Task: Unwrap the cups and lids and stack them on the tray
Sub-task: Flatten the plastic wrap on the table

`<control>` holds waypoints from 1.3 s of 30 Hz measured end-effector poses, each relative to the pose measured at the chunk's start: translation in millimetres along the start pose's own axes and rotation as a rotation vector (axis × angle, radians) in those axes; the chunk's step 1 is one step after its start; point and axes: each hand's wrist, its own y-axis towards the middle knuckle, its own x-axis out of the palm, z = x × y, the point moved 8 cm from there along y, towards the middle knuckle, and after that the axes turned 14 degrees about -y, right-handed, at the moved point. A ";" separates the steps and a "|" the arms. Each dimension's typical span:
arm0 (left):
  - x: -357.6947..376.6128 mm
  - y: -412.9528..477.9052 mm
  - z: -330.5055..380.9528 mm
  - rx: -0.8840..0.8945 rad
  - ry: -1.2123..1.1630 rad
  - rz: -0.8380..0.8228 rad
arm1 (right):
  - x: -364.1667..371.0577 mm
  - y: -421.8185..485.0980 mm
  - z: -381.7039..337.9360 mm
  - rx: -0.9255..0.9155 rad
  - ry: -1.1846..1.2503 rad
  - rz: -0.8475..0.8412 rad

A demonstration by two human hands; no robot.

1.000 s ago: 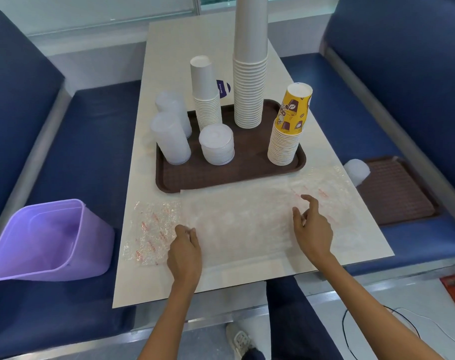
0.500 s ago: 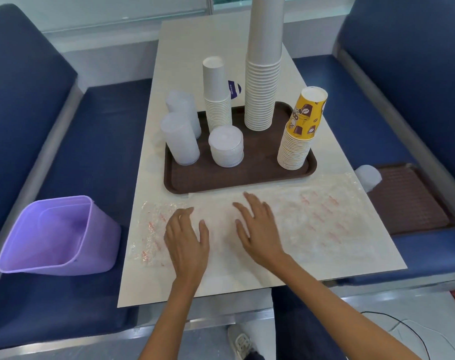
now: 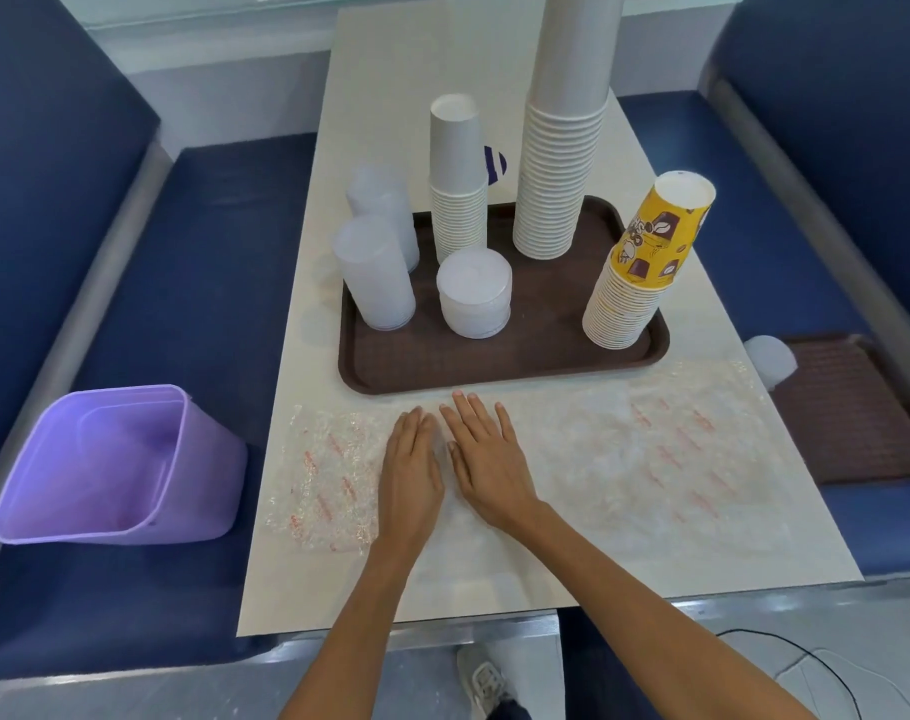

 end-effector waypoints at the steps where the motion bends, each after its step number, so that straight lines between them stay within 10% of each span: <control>1: -0.4 0.0 -1.0 0.001 0.004 0.020 | 2.2 0.8 0.4 -0.005 0.005 -0.010; 26: 11.7 -0.9 -9.6 -0.021 0.311 -0.089 | -14.0 -44.9 137.8 0.229 -0.166 -0.053; 33: 3.6 -0.3 -2.5 0.009 0.221 -0.041 | -58.4 -40.0 49.4 0.157 -0.044 0.362; 39: -9.2 -34.9 12.4 -0.012 -0.108 0.114 | -20.4 -47.6 -17.4 0.048 -0.019 0.172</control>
